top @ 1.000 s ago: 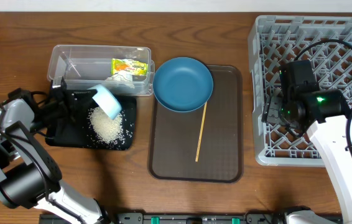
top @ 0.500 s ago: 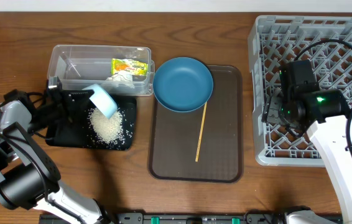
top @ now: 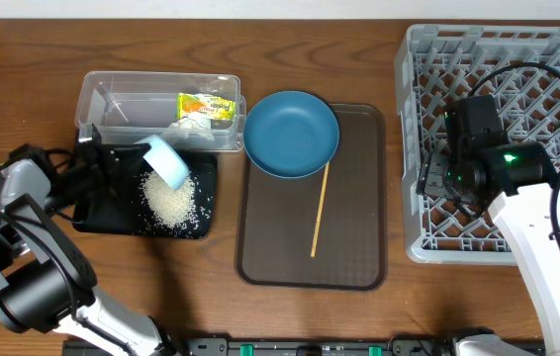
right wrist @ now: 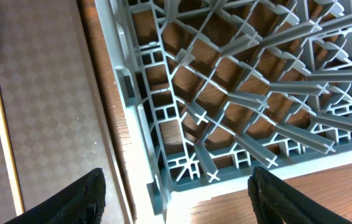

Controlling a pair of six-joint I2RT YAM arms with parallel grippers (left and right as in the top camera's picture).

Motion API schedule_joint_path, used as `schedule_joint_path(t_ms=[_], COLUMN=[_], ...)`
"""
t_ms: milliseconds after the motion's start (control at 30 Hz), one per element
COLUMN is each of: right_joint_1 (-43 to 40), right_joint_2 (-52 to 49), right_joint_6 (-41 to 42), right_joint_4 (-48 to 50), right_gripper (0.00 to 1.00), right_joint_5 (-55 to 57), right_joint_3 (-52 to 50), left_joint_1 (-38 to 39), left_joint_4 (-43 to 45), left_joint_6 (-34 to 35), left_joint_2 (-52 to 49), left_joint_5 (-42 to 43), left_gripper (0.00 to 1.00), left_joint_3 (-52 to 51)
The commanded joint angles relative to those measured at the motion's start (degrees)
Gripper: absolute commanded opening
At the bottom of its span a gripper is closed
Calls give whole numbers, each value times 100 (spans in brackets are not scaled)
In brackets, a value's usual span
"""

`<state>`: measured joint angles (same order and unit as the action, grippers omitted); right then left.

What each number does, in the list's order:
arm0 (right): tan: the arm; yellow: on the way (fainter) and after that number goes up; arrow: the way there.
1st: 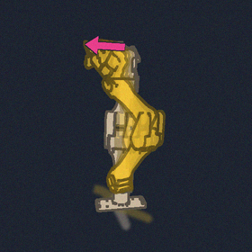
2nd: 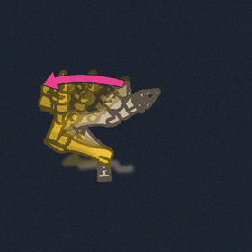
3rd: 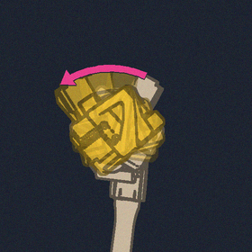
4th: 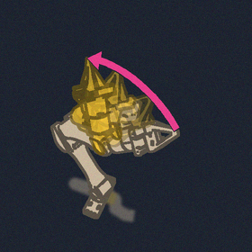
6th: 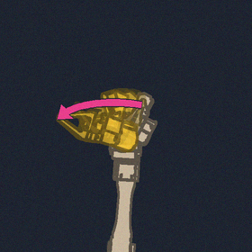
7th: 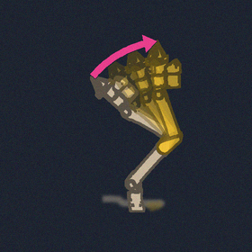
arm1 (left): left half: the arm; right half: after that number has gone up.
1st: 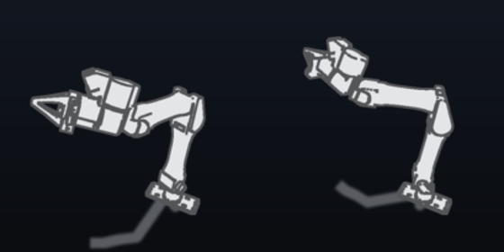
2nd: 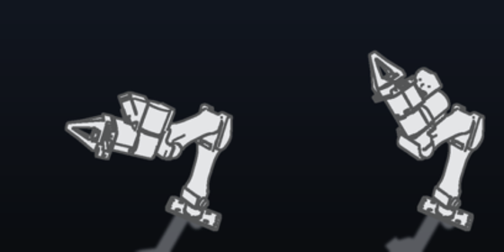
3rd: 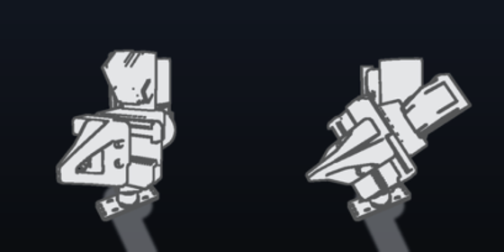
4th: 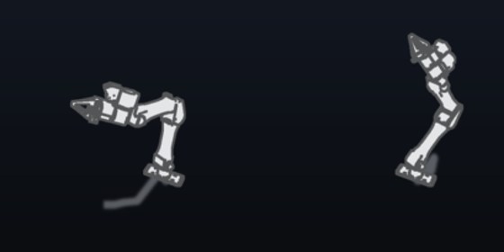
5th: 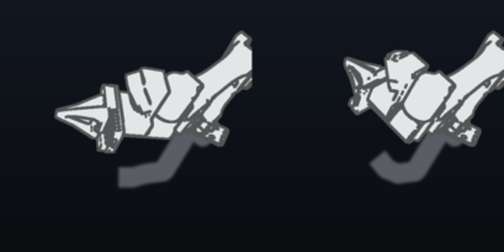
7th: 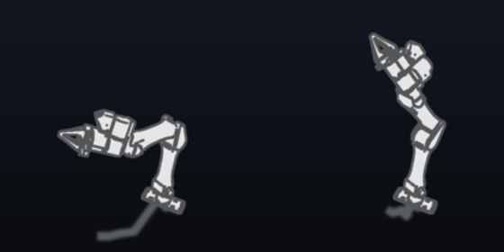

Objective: Sort waste into correct bins and load items into the dishwasher rack
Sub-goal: 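Return the empty bowl to the brown tray and open the left gripper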

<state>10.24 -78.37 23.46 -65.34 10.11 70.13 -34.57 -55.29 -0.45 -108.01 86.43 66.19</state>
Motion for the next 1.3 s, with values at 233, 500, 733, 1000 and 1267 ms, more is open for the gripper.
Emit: schedule_joint_path(t_ms=[233, 500, 733, 1000, 1267], right_joint_1=[-31, -31, -31, -31, -31], right_joint_2=[-35, -35, -35, -35, -35], right_joint_6=[-39, -39, -37, -39, -37], right_joint_4=[76, 116, 118, 116, 116], right_gripper=[73, 73, 73, 73, 74], right_joint_5=[42, 42, 39, 39, 39], right_joint_3=[42, 42, 42, 42, 42], left_joint_1=[627, 2190, 4068, 5949, 7073], left_joint_4=[-542, -264, 162, 1034, 1563], left_joint_6=[-466, 17, 323, 693, 1276], left_joint_2=[1458, 1976, 1950, 1880, 1554], left_joint_5=[-2059, -3650, -4909, -6203, -6959], left_gripper=[6, 6, 6, 8, 8], left_joint_3=[81, 81, 81, 79, 79])
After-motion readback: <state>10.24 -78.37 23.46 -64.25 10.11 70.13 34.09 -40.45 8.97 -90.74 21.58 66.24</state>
